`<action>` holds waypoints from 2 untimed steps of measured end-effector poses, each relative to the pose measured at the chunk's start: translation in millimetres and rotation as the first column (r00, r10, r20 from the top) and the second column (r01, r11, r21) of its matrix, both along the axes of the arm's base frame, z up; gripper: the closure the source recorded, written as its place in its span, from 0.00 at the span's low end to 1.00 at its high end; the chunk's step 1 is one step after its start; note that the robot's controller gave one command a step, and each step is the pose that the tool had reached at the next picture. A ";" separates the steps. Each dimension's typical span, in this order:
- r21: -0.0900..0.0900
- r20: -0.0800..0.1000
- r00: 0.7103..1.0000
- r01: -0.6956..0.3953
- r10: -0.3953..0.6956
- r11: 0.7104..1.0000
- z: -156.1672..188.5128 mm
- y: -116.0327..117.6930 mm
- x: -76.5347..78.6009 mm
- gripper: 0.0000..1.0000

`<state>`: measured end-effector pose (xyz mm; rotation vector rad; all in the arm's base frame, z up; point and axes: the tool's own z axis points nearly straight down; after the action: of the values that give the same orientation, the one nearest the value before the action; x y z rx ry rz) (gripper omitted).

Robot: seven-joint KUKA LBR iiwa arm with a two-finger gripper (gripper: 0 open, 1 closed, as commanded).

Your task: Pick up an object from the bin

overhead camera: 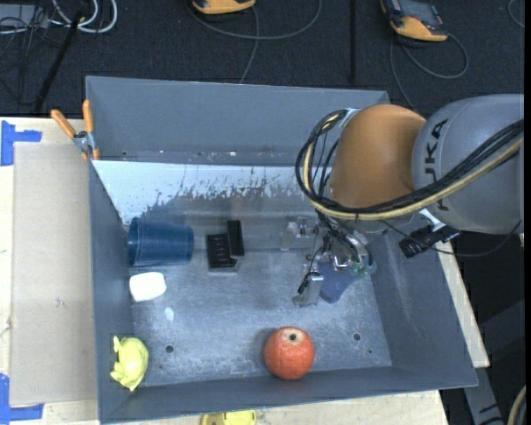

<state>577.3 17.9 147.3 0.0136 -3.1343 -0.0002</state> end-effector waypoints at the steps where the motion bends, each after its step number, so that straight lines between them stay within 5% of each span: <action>1: 0.000 0.007 1.000 0.001 -0.001 1.000 4.6 -0.1 1.2 0.00; 2: 0.000 0.011 0.999 -0.041 0.041 0.999 -22.4 -17.6 -46.8 0.00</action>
Offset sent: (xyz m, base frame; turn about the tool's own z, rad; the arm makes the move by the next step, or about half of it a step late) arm -0.0862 -0.0348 -0.0452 -0.0752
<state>530.5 0.2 124.9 0.0788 -3.1444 -0.0009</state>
